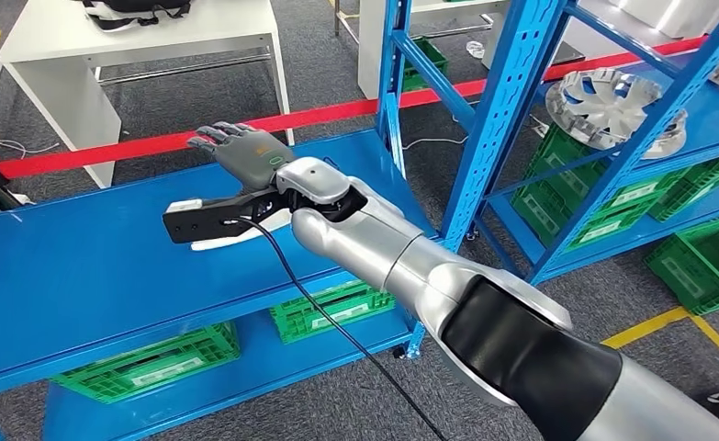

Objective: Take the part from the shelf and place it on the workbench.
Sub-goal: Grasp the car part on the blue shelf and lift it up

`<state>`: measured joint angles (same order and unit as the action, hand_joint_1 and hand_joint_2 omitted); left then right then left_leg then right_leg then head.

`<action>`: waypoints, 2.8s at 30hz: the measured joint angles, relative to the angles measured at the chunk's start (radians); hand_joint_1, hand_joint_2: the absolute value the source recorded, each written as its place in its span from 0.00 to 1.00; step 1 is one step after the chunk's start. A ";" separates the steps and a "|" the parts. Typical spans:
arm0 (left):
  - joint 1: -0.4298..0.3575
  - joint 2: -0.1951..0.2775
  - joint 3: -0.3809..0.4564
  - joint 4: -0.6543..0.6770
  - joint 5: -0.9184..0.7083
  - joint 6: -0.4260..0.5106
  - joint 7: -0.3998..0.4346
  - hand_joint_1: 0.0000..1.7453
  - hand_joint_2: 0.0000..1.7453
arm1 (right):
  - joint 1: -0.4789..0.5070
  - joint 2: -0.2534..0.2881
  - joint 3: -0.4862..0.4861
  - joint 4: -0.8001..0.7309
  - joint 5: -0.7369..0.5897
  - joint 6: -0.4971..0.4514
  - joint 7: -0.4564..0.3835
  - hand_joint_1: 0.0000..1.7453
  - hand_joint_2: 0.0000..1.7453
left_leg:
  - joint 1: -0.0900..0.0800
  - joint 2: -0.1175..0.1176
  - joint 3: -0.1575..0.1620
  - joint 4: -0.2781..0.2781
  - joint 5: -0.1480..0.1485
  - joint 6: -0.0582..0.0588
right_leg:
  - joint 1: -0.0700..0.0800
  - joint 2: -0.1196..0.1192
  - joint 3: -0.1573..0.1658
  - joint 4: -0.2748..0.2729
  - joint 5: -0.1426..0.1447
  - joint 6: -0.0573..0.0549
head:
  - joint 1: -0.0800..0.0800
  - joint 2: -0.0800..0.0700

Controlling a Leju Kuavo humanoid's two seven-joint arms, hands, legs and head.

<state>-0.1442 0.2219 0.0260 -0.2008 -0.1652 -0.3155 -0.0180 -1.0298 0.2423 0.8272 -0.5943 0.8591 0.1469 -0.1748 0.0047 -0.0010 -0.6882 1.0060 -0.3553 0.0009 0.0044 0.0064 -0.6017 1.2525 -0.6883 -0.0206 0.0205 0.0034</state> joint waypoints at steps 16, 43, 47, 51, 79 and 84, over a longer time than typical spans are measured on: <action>0.006 -0.008 -0.001 -0.002 -0.001 0.000 0.005 0.00 0.00 | 0.026 0.014 0.040 -0.031 -0.021 0.043 0.047 0.00 0.00 | 0.020 -0.004 -0.076 0.228 -0.098 -0.073 | -0.004 -0.004 0.077 -0.255 0.181 -0.043 | -0.001 0.000; -0.005 -0.014 -0.008 -0.004 -0.052 0.001 0.028 0.00 0.00 | 0.075 -0.038 0.111 0.062 -0.069 0.021 0.035 0.00 0.00 | 0.017 -0.009 0.047 0.019 -0.061 -0.033 | -0.010 -0.001 0.076 -0.247 0.160 0.005 | 0.000 0.000; -0.011 -0.016 -0.008 -0.006 -0.053 0.001 0.033 0.00 0.00 | 0.078 -0.049 0.115 0.066 -0.072 0.019 0.035 0.00 0.00 | 0.017 -0.009 0.049 0.016 -0.059 -0.036 | -0.009 -0.001 0.075 -0.246 0.160 0.005 | 0.000 0.000; -0.014 -0.016 -0.008 -0.007 -0.053 0.001 0.036 0.00 0.00 | 0.081 -0.054 0.119 0.068 -0.072 0.019 0.035 0.00 0.00 | 0.017 -0.009 0.051 0.013 -0.059 -0.037 | -0.009 -0.001 0.075 -0.245 0.160 0.005 | 0.000 0.000; -0.031 -0.022 -0.011 -0.013 -0.071 0.001 0.036 0.00 0.00 | 0.087 -0.074 0.143 0.084 -0.088 0.018 0.035 0.00 0.00 | 0.017 -0.009 0.053 0.009 -0.057 -0.040 | -0.009 -0.001 0.075 -0.245 0.159 0.003 | 0.000 0.000; -0.032 -0.023 -0.011 -0.014 -0.071 0.001 0.036 0.00 0.00 | 0.089 -0.076 0.146 0.088 -0.089 0.017 0.035 0.00 0.00 | 0.017 -0.009 0.053 0.009 -0.057 -0.040 | -0.009 -0.001 0.075 -0.245 0.159 0.003 | 0.000 0.000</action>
<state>-0.1762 0.1992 0.0149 -0.2146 -0.2361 -0.3143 0.0175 -0.9411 0.1662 0.9731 -0.5066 0.7706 0.1634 -0.1400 0.0219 -0.0096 -0.6354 1.0153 -0.4124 -0.0395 -0.0042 0.0054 -0.5270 1.0078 -0.5293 -0.0172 0.0210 0.0034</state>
